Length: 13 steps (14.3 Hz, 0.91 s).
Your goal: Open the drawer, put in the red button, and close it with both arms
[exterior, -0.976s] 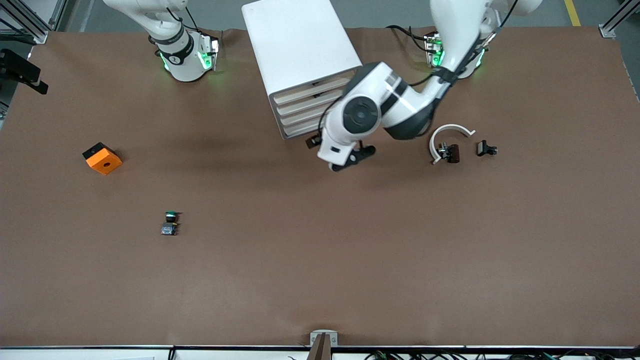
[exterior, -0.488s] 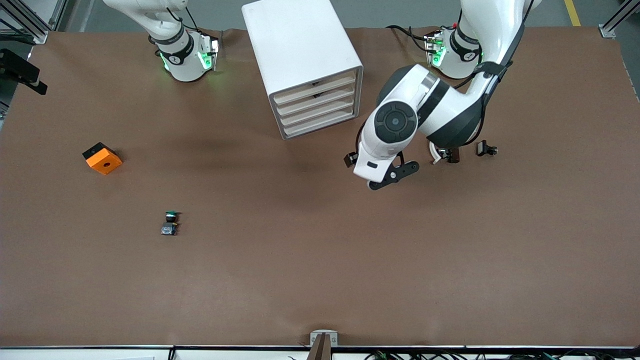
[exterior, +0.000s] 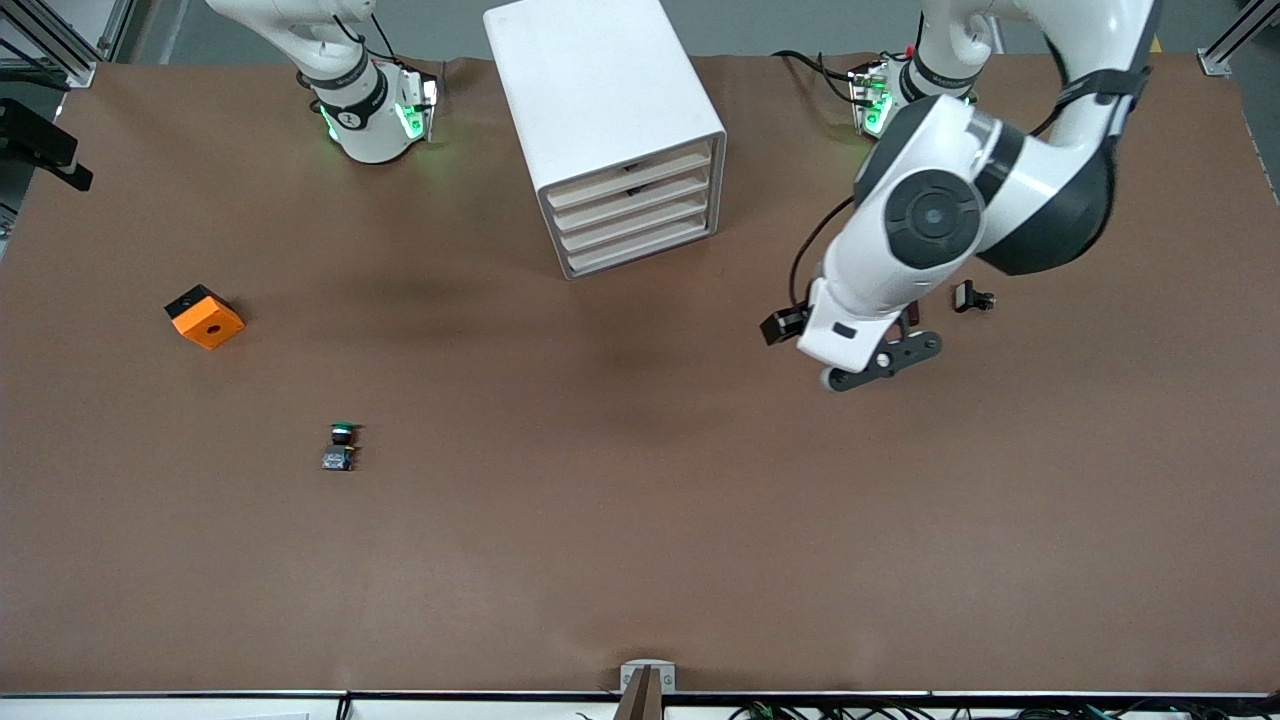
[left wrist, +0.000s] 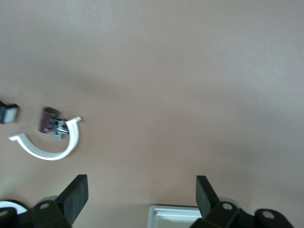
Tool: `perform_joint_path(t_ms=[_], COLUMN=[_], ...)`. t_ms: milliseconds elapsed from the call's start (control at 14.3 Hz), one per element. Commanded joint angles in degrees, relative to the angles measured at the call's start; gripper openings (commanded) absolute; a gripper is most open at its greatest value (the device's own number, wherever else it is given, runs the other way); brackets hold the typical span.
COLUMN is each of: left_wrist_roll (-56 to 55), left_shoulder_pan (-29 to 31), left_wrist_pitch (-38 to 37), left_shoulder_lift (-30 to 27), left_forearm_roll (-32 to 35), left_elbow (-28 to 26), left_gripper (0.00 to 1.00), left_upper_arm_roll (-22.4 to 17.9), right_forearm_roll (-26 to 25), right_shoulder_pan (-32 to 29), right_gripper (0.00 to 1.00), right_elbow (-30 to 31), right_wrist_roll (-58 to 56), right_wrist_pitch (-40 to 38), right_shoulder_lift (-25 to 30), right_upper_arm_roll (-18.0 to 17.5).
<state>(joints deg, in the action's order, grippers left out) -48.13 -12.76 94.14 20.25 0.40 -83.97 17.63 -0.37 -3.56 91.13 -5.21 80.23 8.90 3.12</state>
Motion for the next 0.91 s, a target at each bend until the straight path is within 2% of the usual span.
perform_joint_path(t_ms=[0, 209, 348, 488, 557, 836], left_wrist_roll=[7.2, 14.5, 20.6, 26.2, 27.9, 38.4], left_shoulder_pan=[1.6, 3.1, 1.5, -1.5, -1.7, 4.0], left_wrist_pitch=[-4.4, -7.8, -9.6, -9.8, -9.7, -9.8], left_shoulder_lift=[-3.5, -6.1, -8.7, -13.2, -14.4, -19.0], left_forearm_roll=[-0.2, -0.4, -2.8, -3.4, -3.4, -3.4], left_elbow=[-0.9, -1.4, -2.5, -6.0, -7.8, -11.7], left_gripper=[1.0, 1.0, 1.0, 1.0, 1.0, 1.0], left_upper_arm_roll=[-0.1, -1.4, -7.0, -12.9, -14.2, -14.5], right_forearm_roll=[0.5, 0.5, 0.4, 0.5, 0.4, 0.4], right_shoulder_pan=[-0.1, 0.0, 0.0, 0.0, 0.0, 0.2], right_gripper=[1.0, 1.0, 1.0, 1.0, 1.0, 1.0], right_elbow=[0.6, 0.6, 0.6, 0.6, 0.6, 0.6], right_wrist_roll=[-0.9, -0.9, -0.9, -0.9, -0.9, -0.9], right_wrist_pitch=[0.4, 0.5, 0.5, 0.5, 0.5, 0.3], right_shoulder_lift=[1.0, 1.0, 1.0, 1.0, 1.1, 1.1], right_upper_arm_roll=[0.1, 0.0, 0.0, 0.0, -0.1, -0.2])
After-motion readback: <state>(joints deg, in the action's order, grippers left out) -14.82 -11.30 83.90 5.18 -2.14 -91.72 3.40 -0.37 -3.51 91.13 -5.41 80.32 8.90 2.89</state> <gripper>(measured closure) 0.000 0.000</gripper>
